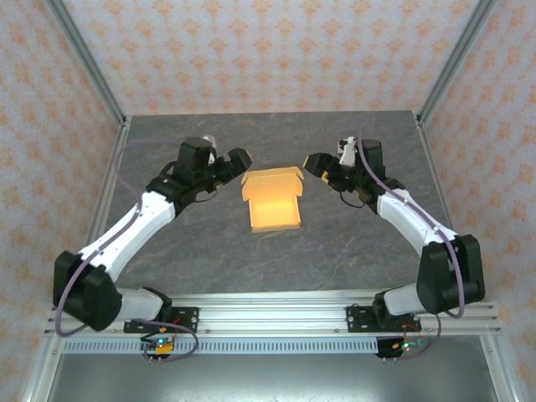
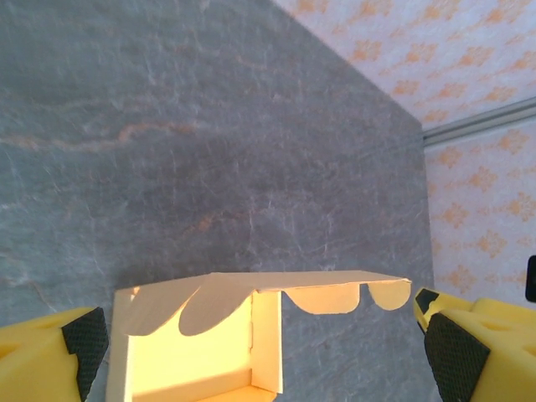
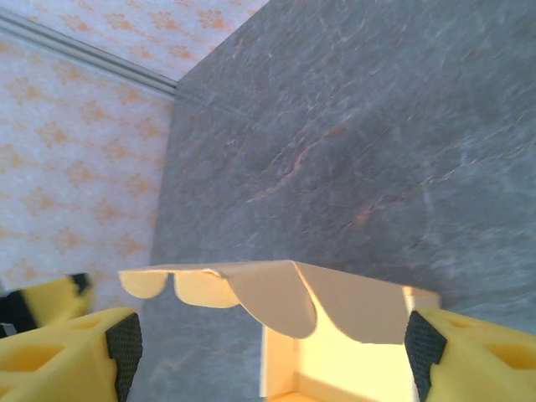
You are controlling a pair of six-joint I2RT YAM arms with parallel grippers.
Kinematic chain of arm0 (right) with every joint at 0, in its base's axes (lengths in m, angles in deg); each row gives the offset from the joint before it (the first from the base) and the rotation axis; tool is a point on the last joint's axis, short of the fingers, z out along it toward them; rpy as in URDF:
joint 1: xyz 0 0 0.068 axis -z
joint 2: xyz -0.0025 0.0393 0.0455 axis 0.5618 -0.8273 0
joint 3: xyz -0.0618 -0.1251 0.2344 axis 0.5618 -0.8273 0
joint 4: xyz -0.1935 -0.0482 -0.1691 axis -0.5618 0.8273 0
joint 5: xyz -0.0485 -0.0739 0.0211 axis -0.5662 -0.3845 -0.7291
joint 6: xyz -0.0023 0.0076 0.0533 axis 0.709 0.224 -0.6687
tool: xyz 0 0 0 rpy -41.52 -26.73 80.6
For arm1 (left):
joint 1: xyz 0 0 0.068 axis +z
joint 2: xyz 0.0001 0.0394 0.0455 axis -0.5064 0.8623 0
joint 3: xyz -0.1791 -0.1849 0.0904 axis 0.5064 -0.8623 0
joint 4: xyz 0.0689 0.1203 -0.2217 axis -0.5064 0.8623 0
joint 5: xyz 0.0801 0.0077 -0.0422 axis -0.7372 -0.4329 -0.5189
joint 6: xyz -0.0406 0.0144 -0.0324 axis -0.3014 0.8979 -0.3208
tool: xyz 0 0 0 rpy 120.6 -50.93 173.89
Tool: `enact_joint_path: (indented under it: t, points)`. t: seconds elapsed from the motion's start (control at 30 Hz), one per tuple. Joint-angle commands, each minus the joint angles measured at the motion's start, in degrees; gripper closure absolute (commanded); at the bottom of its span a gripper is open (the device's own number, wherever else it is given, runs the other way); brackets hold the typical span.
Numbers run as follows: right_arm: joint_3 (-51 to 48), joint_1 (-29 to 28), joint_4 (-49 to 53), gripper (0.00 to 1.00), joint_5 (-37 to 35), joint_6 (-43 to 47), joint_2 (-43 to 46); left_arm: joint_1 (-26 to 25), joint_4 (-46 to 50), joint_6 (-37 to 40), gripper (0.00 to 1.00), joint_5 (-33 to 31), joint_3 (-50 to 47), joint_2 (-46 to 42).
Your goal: Fold the paper box
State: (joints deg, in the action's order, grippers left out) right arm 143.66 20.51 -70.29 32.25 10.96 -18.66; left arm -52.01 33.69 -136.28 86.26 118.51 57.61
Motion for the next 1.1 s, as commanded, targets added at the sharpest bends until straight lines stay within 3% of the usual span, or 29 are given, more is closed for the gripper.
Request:
enact_joint_path:
  t: [0.0,0.23,0.43,0.83,1.07]
  points:
    - [2.0,0.3,-2.2,0.16,5.3,-10.2,-3.5,0.3,1.3,-5.6,0.00,5.7,1.7,4.8]
    - [0.7,-2.1,-5.7,0.14,3.6,-17.6,-6.5,0.2,-6.7,-13.2,0.00,8.5,-0.6,8.3]
    - [-2.1,-6.2,-16.4,0.17,2.9,-25.9,-9.1,-0.1,-12.0,-16.8,0.06,9.4,-3.2,10.0]
    - [-2.9,-10.6,-19.1,0.23,-1.0,-28.8,-10.2,-0.6,-17.9,-20.1,0.19,9.8,-6.4,12.2]
    - [-4.5,-10.9,-15.7,0.28,-1.7,-25.7,-8.8,-2.0,-19.0,-20.8,0.26,7.9,-8.7,11.5]
